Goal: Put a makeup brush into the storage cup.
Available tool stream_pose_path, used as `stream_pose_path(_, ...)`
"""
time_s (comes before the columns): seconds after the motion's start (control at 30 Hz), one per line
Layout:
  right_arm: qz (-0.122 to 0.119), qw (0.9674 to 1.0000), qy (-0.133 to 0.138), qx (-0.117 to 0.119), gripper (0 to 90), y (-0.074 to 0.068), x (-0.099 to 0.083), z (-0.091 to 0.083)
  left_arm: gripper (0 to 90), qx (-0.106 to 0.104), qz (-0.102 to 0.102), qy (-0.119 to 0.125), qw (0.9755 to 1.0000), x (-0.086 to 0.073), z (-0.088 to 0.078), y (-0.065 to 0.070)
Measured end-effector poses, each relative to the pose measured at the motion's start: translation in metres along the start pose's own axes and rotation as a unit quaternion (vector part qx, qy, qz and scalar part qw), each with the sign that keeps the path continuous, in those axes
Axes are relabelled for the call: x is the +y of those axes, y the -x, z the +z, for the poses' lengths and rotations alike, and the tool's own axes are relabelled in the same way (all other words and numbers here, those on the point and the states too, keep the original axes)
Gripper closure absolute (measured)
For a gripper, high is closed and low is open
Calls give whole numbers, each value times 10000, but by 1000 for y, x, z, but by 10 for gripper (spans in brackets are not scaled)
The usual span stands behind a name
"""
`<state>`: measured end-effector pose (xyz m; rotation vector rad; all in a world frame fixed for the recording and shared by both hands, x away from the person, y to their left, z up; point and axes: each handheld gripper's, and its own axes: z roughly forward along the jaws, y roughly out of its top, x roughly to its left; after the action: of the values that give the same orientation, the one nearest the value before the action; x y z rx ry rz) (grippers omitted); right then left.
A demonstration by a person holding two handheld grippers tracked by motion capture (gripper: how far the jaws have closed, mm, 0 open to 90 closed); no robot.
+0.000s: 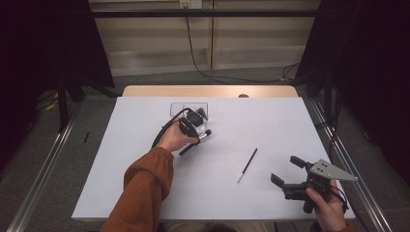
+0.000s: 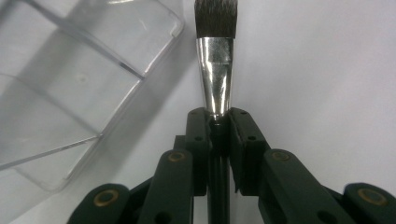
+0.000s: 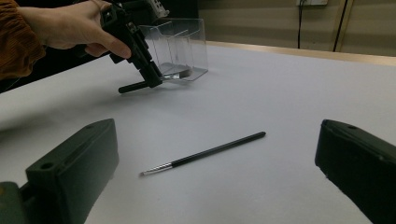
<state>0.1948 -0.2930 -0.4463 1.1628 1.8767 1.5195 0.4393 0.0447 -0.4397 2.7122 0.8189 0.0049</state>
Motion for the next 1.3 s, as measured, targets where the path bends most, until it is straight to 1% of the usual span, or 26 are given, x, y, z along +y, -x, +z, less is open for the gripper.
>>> stream_pose_path(0.17, -5, 10000, 3, 0, 0, 0, 0, 0, 792, -68, -50, 216, 9997, -2, -5, 2)
stream_pose_path(0.2, 1, 10000, 2, -1, 0, 0, 0, 0, 792, -55, 27, 201, 9998, -2, -7, 2)
stream_pose_path(0.23, 8, 10000, 2, -4, 0, 0, 0, 0, 792, -12, 23, 217, 9998, -3, -8, 2)
stream_pose_path(0.27, 1, 10000, 5, -5, 0, 0, 0, 0, 792, -48, -37, 278, 9996, -4, -8, 2)
stream_pose_path(0.3, 2, 10000, 6, -3, 0, 0, 0, 0, 792, 2, -26, 298, 9996, -5, -10, 1)
stream_pose_path(0.33, 3, 10000, 2, -3, 0, 0, 0, 0, 792, 13, -81, 341, 9994, -5, -11, 1)
stream_pose_path(0.37, 2, 10000, 1, -4, 0, 0, 0, 0, 792, -37, -42, 367, 9993, -6, -12, 0)
stream_pose_path(0.4, 3, 10000, 2, -4, 0, 0, 0, 0, 792, -22, -102, 465, 9989, -8, -13, 1)
stream_pose_path(0.43, 6, 10000, 6, -4, 0, 0, 0, 0, 792, -52, -107, 462, 9989, -9, -14, 0)
stream_pose_path(0.5, 4, 10000, -6, -7, 0, 0, 0, 0, 791, -44, -123, 578, 9982, -11, -17, 0)
stream_pose_path(0.53, 0, 10000, -4, -11, 0, 0, 0, 0, 792, -66, -130, 593, 9981, -12, -18, 0)
stream_pose_path(0.57, -2, 10000, -5, -11, 0, 0, 0, 0, 792, -38, -133, 651, 9978, -13, -20, 0)
stream_pose_path(0.63, -1, 10000, 0, -10, 0, 0, 0, 0, 791, -65, -165, 768, 9969, -15, -23, 0)
stream_pose_path(0.67, 3, 10000, 5, -9, 0, 0, 0, 0, 791, -50, -167, 831, 9964, -16, -25, 0)
stream_pose_path(0.8, -2, 10000, 3, -17, 0, 0, 0, 0, 791, -144, -131, 1031, 9945, -20, -31, 0)
stream_pose_path(0.83, 1, 10000, 6, -20, 0, 0, 0, 0, 792, -127, -69, 1013, 9948, -21, -33, 0)
stream_pose_path(0.87, 0, 10000, 8, -19, 0, 0, 0, 0, 792, -152, -109, 1109, 9937, -22, -34, 0)
stream_pose_path(0.9, -4, 10000, 3, -20, 0, 0, 0, 0, 792, -138, -41, 1104, 9938, -23, -36, 0)
stream_pose_path(0.97, 3, 10000, 1, -21, 0, 0, 0, 0, 792, -168, -75, 1198, 9926, -25, -38, 1)
stream_pose_path(1.0, 2, 10000, 0, -20, 0, 0, 0, 0, 791, -154, -55, 1272, 9917, -26, -39, 1)
stream_pose_path(1.03, -4, 10000, 1, -19, 0, 0, 0, 0, 792, -160, -106, 1349, 9907, -27, -40, 2)
stream_pose_path(1.13, 7, 10000, -3, -23, 0, 0, 0, 0, 791, -154, -96, 1476, 9889, -29, -43, 2)
stream_pose_path(1.17, 7, 10000, -2, -23, 0, 0, 0, 0, 792, -177, -147, 1554, 9876, -29, -43, 3)
stream_pose_path(1.23, 8, 10000, 0, -18, 0, 0, 0, 1, 791, -160, -206, 1657, 9858, -30, -44, 4)
stream_pose_path(1.27, 4, 10000, -4, -16, 0, 0, 0, 1, 791, -126, -143, 1643, 9862, -30, -45, 4)
stream_pose_path(1.3, 1, 10000, -4, -15, 0, 0, 0, 1, 791, -119, -161, 1737, 9846, -30, -46, 5)
